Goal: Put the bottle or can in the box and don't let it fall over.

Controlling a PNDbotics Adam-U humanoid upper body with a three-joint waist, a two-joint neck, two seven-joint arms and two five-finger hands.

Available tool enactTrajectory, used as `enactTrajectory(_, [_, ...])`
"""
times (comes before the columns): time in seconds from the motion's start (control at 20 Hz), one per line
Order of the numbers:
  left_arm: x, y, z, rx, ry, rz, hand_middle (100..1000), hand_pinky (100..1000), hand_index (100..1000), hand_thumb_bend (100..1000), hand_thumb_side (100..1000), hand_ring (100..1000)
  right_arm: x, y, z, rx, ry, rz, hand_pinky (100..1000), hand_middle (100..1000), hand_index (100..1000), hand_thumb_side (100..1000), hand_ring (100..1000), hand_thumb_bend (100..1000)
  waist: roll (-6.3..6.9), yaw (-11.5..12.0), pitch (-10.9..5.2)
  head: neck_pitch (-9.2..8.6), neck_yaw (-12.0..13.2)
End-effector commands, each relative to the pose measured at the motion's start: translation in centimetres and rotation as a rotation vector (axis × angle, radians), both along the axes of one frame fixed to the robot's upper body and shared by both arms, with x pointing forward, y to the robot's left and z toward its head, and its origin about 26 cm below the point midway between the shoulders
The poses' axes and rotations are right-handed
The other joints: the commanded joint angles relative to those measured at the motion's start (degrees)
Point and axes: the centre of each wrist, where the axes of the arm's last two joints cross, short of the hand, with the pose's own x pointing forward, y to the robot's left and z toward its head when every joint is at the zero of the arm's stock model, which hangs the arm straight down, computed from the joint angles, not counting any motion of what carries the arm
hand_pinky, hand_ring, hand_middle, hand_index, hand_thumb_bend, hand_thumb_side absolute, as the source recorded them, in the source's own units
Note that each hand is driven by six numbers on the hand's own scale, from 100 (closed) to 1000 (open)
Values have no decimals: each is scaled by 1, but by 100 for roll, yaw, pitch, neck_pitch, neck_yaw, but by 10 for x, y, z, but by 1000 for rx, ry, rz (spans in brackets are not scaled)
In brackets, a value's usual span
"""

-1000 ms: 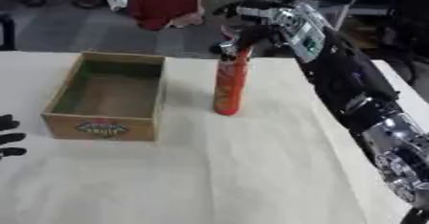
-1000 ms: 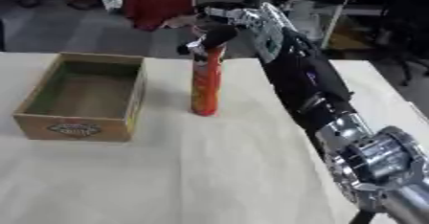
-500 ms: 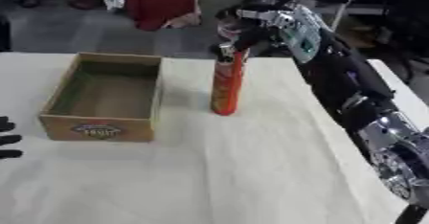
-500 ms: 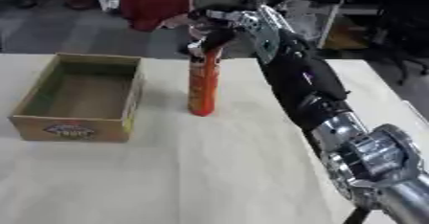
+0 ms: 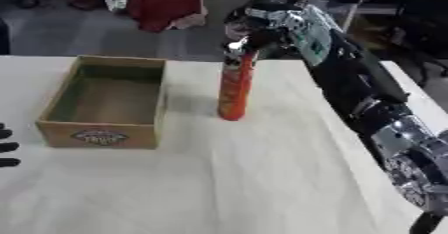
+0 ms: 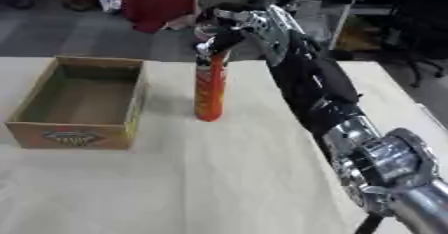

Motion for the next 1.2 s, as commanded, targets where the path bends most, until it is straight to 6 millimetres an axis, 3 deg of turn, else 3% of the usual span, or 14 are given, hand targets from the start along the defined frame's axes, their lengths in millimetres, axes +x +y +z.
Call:
enactTrajectory(0.05, [2, 1, 7, 12, -23, -4, 704, 612, 806, 521, 930, 695, -4, -4, 35, 2, -119, 6, 291, 595, 738, 276, 506, 157, 25, -3, -68, -53, -27])
enactTrajectory(0.4, [2, 1, 8, 12, -24, -5, 704, 613, 806, 521, 929, 695, -12, 8, 68, 29, -229, 72, 268, 574, 713, 241, 489, 149, 9, 18, -76, -42, -43])
enactTrajectory(0.7, [5, -2, 11, 10, -33, -24, 704, 613, 806, 523, 927, 696, -28, 44, 105, 75, -358, 211, 269, 576, 718, 182, 489, 168, 0, 161, -65, 0, -133])
enactTrajectory(0.75, [5, -3, 11, 8, -35, -29, 704, 613, 806, 523, 927, 696, -30, 50, 108, 79, -367, 233, 271, 578, 721, 331, 490, 270, 1, 195, -61, 9, -134])
enactTrajectory(0.8, [6, -5, 13, 7, -40, -37, 704, 614, 806, 524, 925, 696, -32, 58, 110, 83, -372, 255, 272, 579, 722, 181, 491, 164, 4, 250, -54, 16, -148])
enactTrajectory(1.2, [15, -21, 24, -8, -73, -118, 705, 614, 806, 526, 921, 697, -45, 100, 116, 141, -408, 362, 278, 589, 731, 167, 495, 138, 8, 712, 13, 20, -365])
